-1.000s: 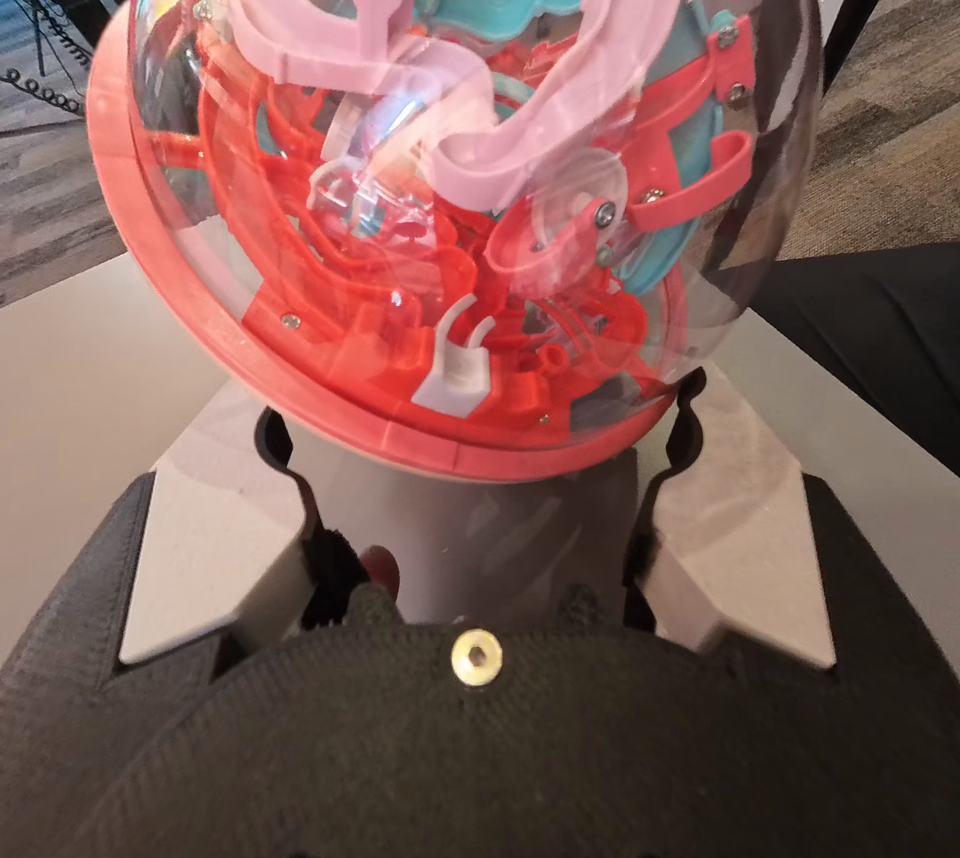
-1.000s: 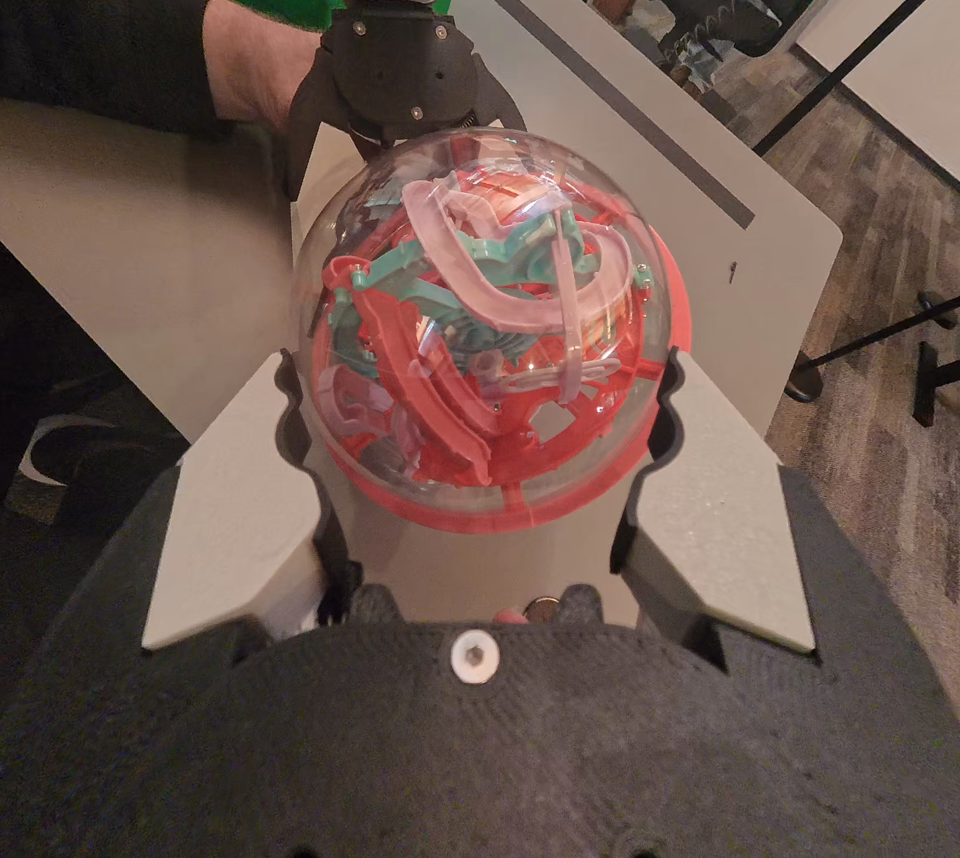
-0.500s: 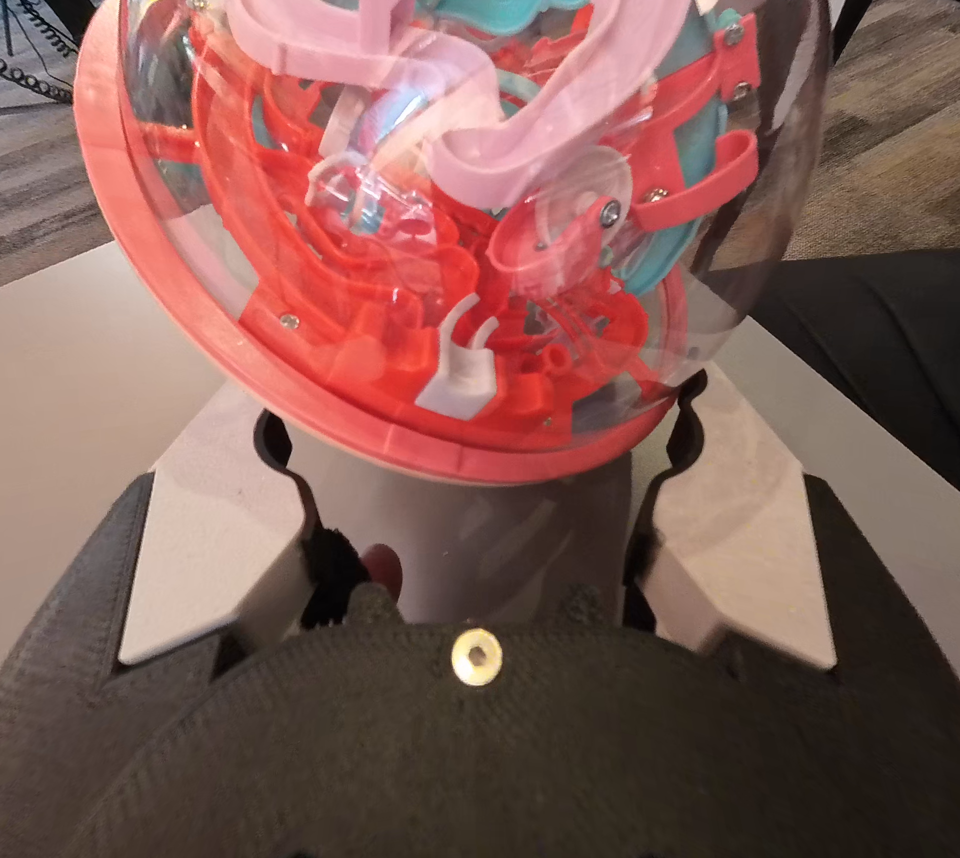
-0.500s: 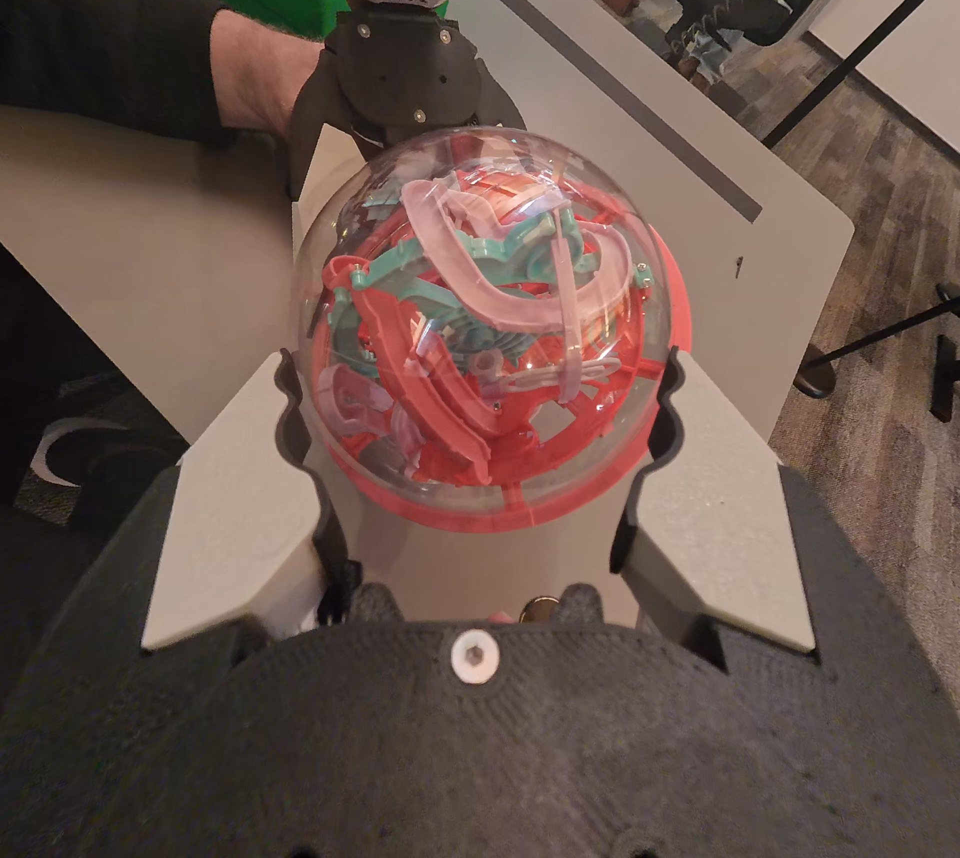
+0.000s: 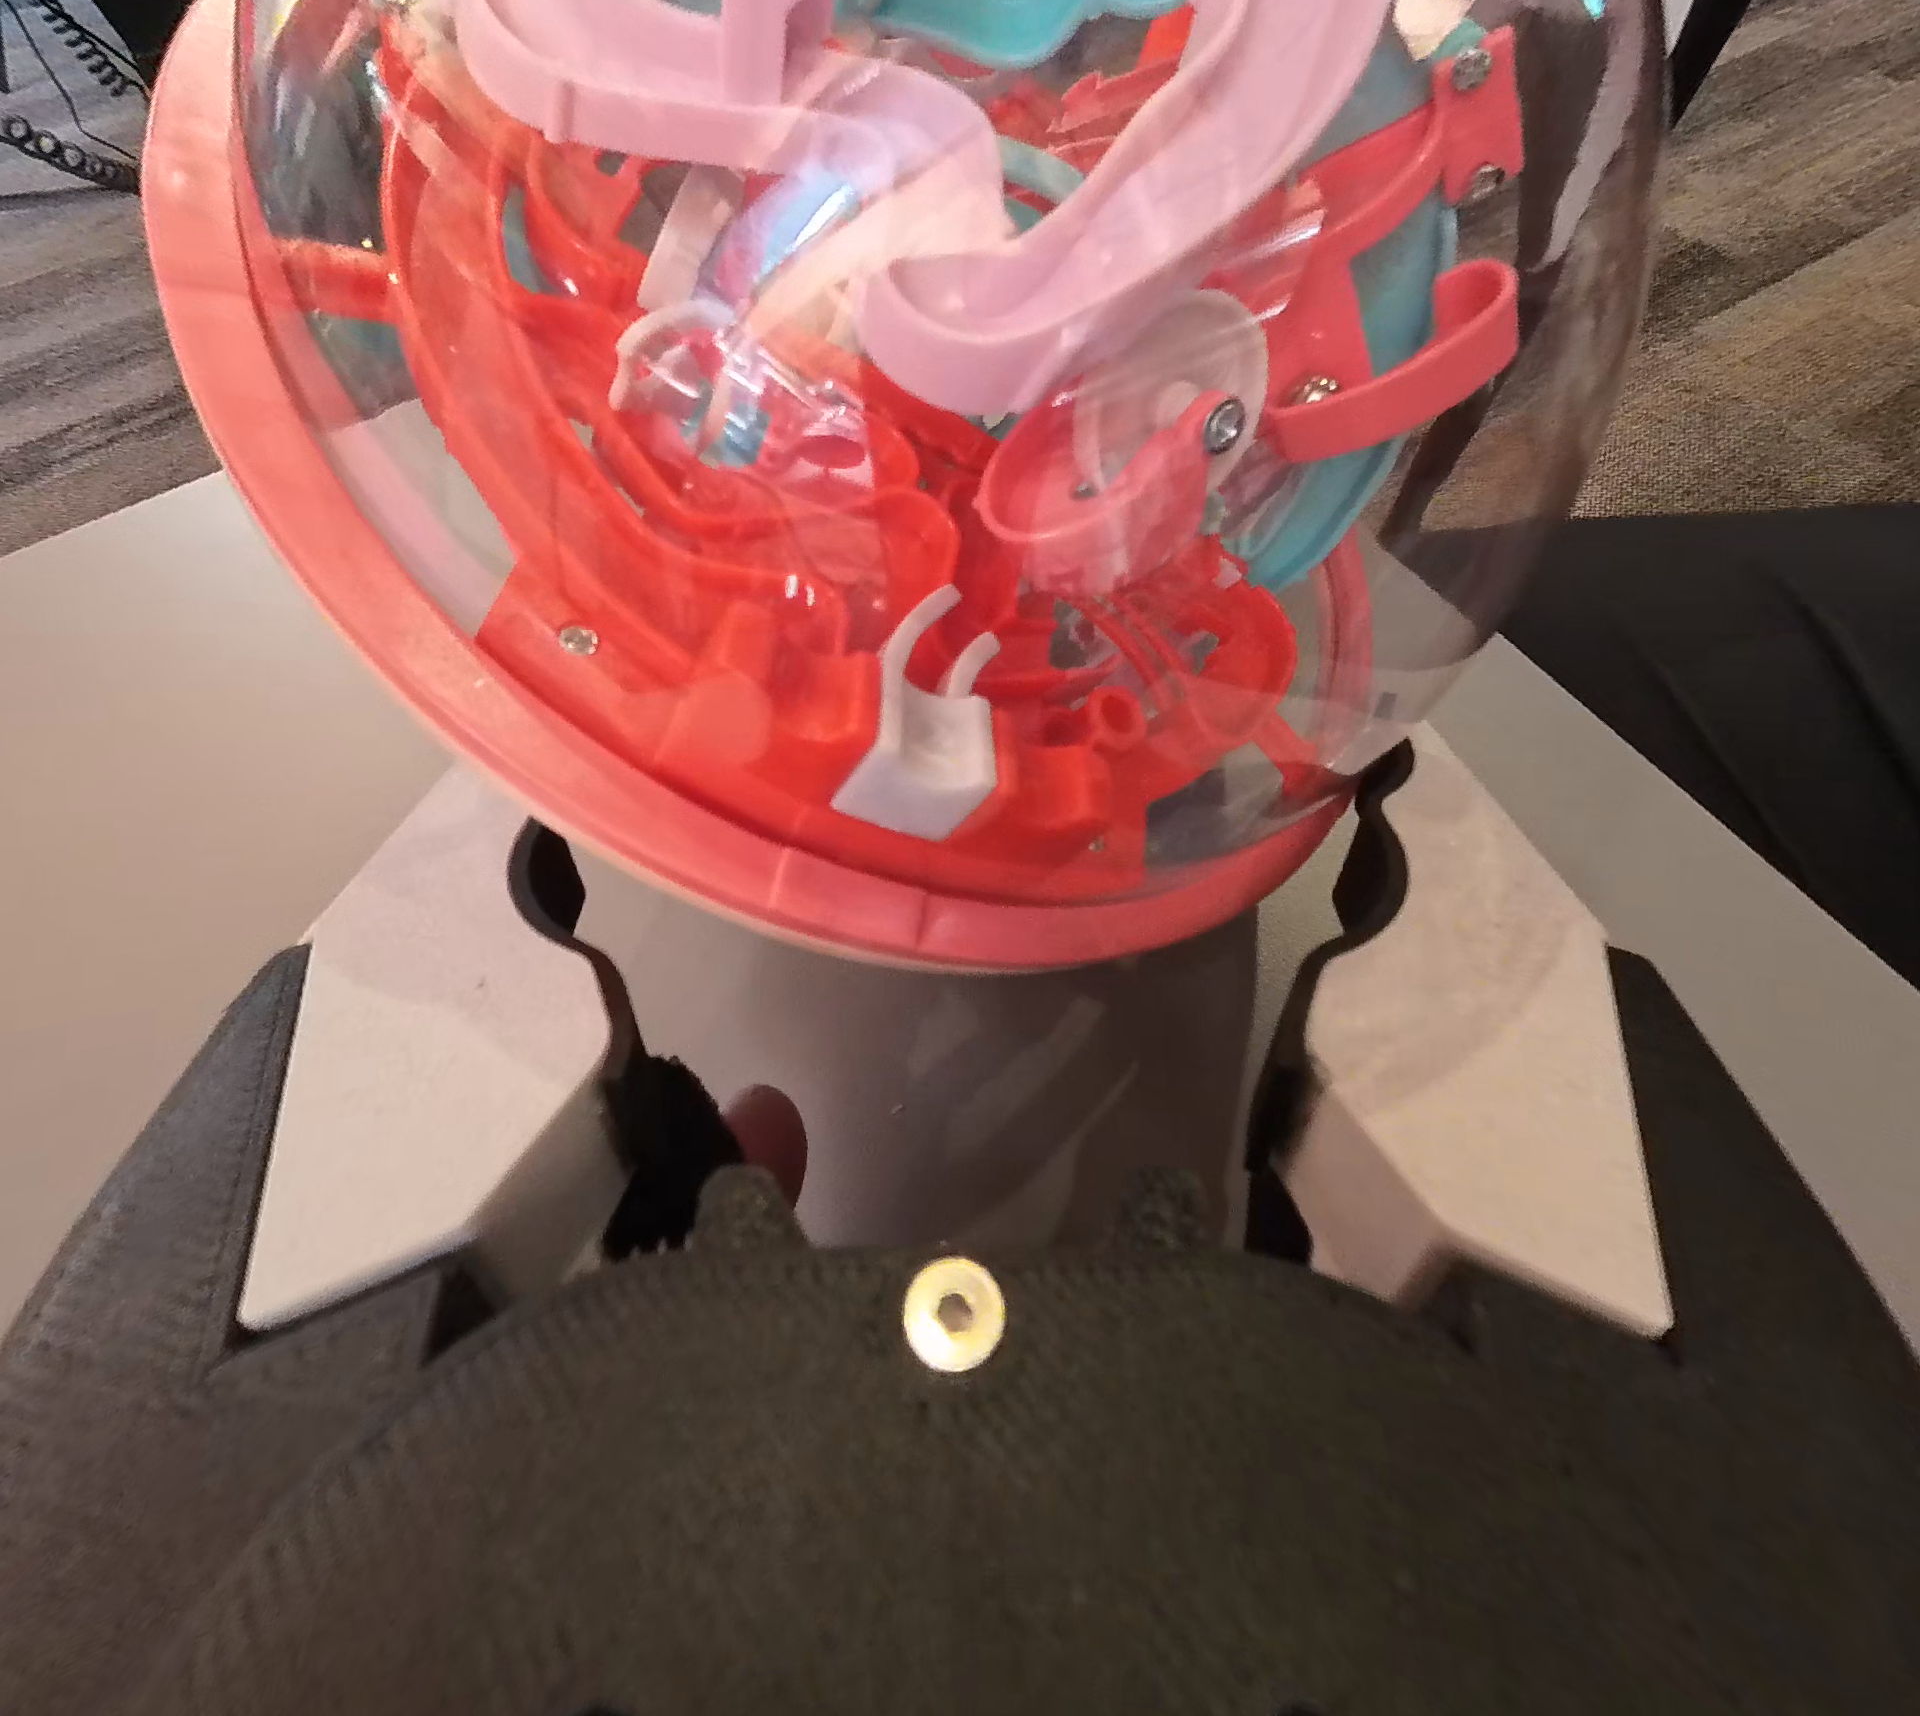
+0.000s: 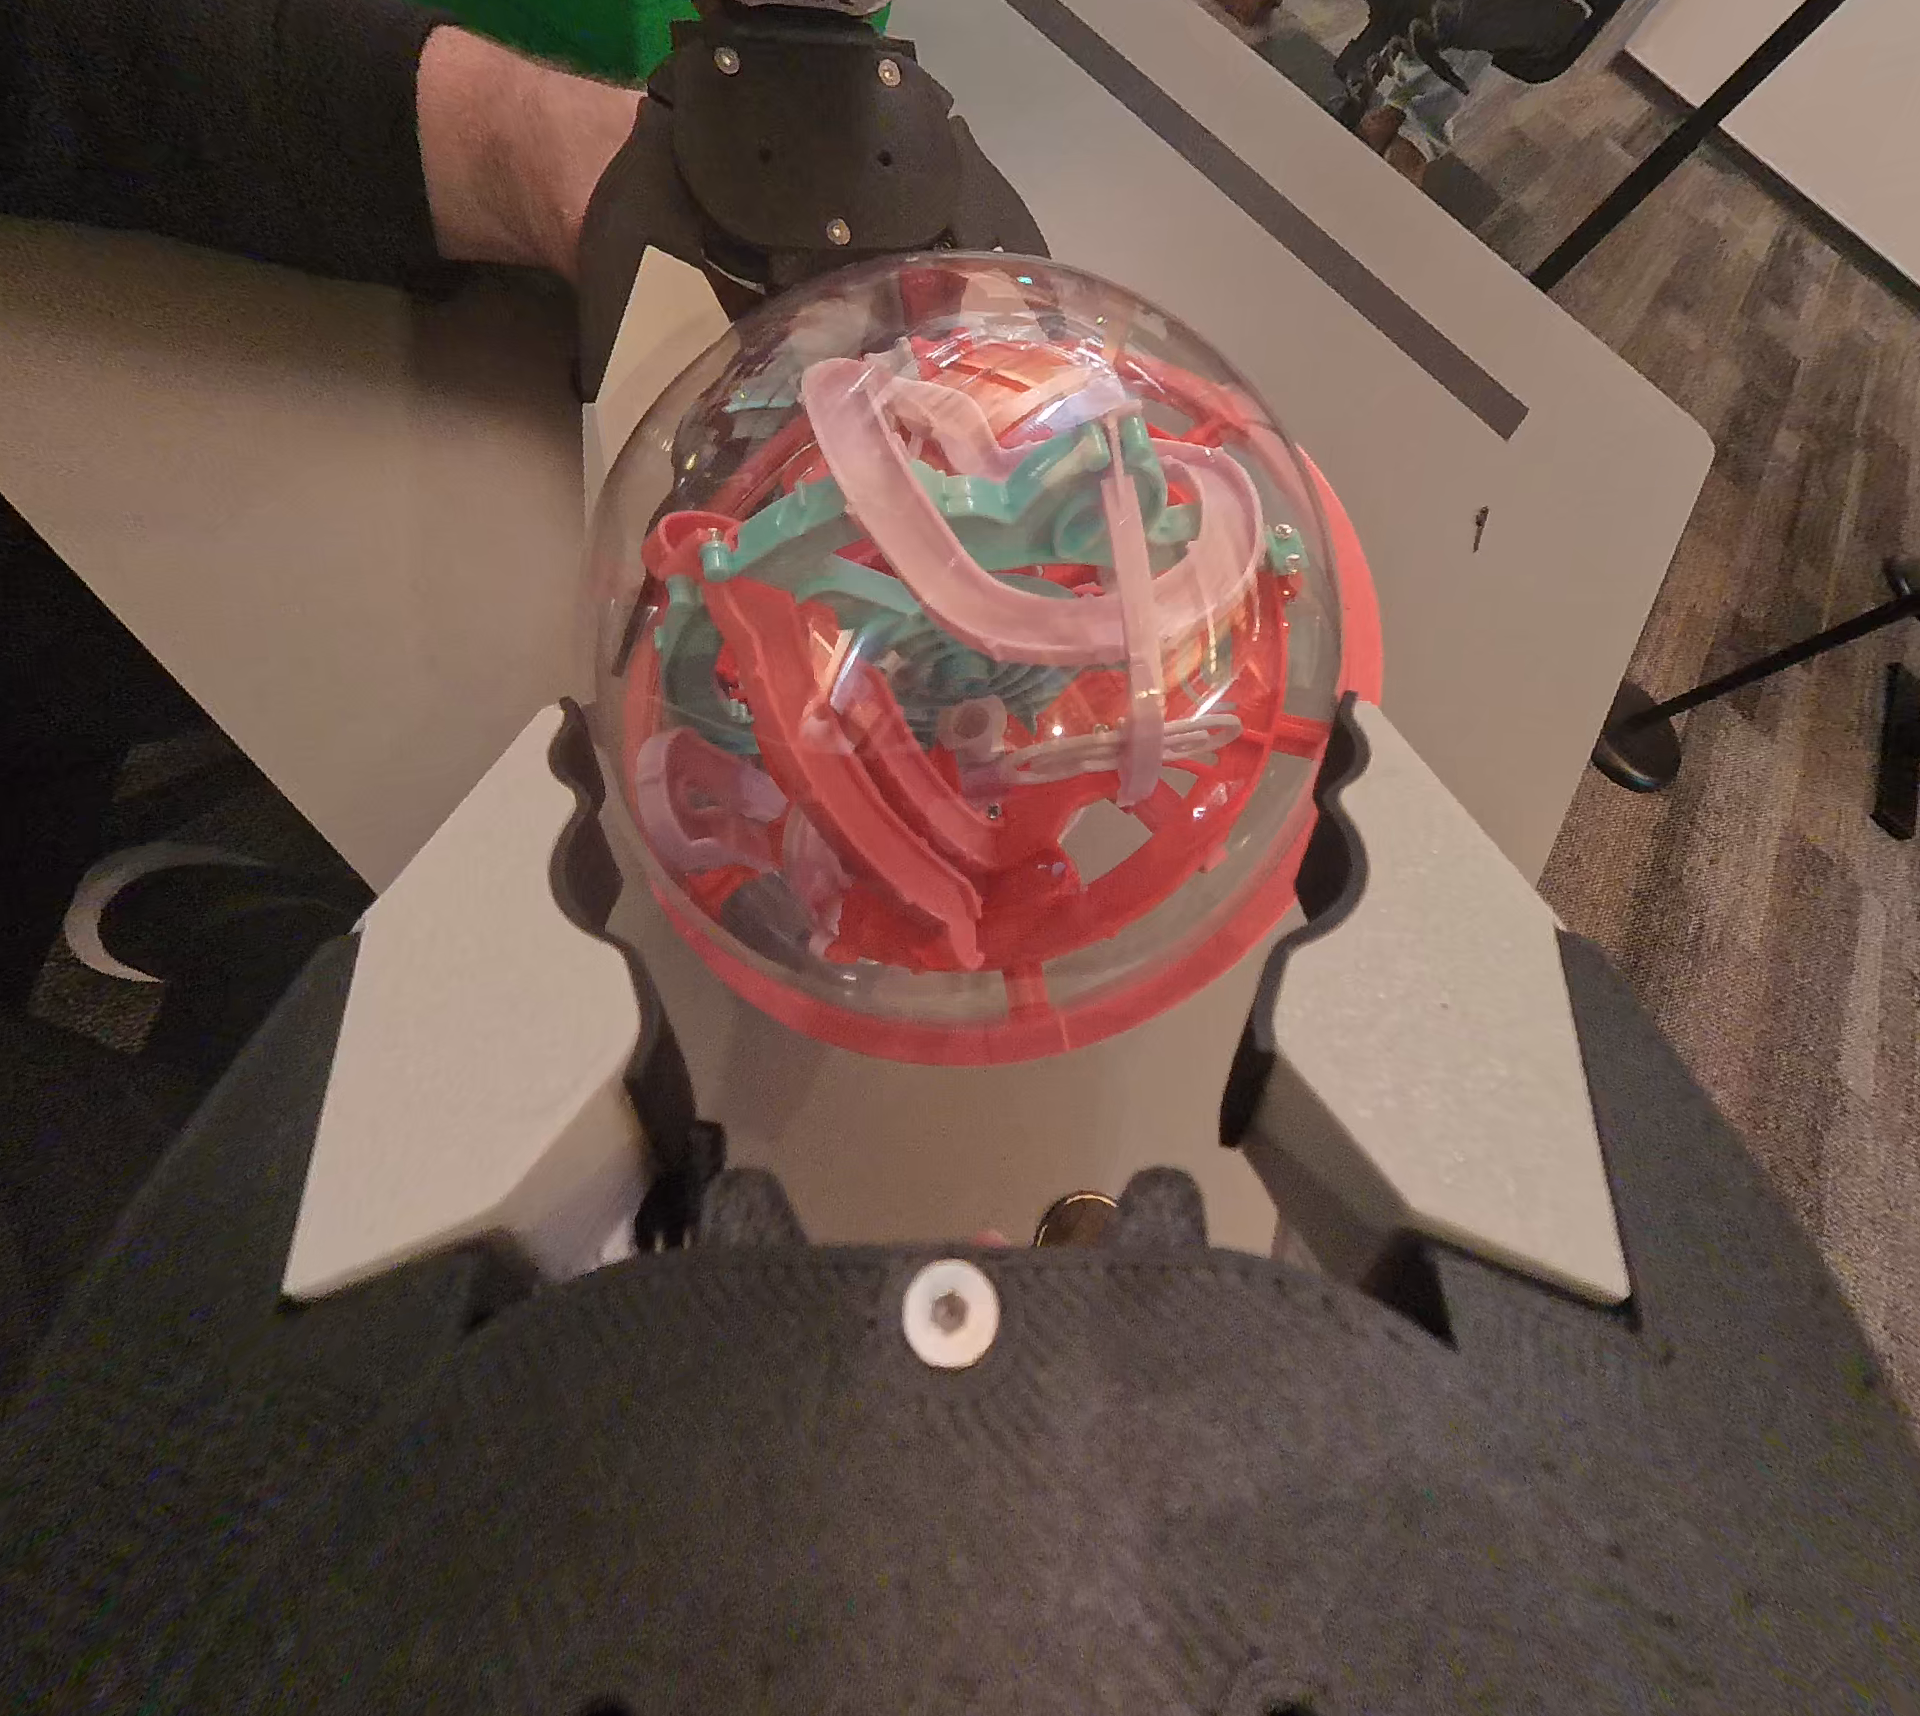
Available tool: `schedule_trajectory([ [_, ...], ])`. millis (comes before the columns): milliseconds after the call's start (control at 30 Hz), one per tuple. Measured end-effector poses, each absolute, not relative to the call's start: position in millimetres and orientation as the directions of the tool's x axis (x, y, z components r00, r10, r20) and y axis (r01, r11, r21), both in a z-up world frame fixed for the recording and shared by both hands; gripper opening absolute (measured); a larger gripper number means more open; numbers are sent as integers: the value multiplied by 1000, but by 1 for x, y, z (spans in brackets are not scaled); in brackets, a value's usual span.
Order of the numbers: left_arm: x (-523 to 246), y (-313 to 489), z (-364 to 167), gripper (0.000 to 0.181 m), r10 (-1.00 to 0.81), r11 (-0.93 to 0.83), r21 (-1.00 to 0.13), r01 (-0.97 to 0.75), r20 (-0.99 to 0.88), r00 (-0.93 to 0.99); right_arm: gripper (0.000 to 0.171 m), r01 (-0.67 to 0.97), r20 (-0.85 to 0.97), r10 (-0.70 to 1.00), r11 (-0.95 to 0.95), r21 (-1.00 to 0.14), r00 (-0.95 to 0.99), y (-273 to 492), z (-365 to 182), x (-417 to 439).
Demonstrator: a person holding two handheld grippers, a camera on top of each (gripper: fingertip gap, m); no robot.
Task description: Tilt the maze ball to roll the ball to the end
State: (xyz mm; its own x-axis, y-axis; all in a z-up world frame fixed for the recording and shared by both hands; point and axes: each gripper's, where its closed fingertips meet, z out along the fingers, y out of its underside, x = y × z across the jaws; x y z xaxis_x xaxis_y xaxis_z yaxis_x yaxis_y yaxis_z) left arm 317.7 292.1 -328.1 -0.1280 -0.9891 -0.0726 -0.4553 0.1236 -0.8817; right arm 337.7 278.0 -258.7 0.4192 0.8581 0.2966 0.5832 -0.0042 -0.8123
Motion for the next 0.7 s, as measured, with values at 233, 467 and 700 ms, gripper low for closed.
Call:
schedule_trajectory([
  [233,318,292,-328,145,-987,139,-880,-454,-86,-135,134,587,314,848,5,-810,427,277,-259,338],
  [467,319,295,-329,146,-981,188,-872,-452,-147,-125,134,600,372,826,52,-798,423,275,-259,337],
  [700,320,298,-329,148,-971,238,-860,-452,-211,-111,134,603,424,801,101,-791,422,274,-260,336],
])
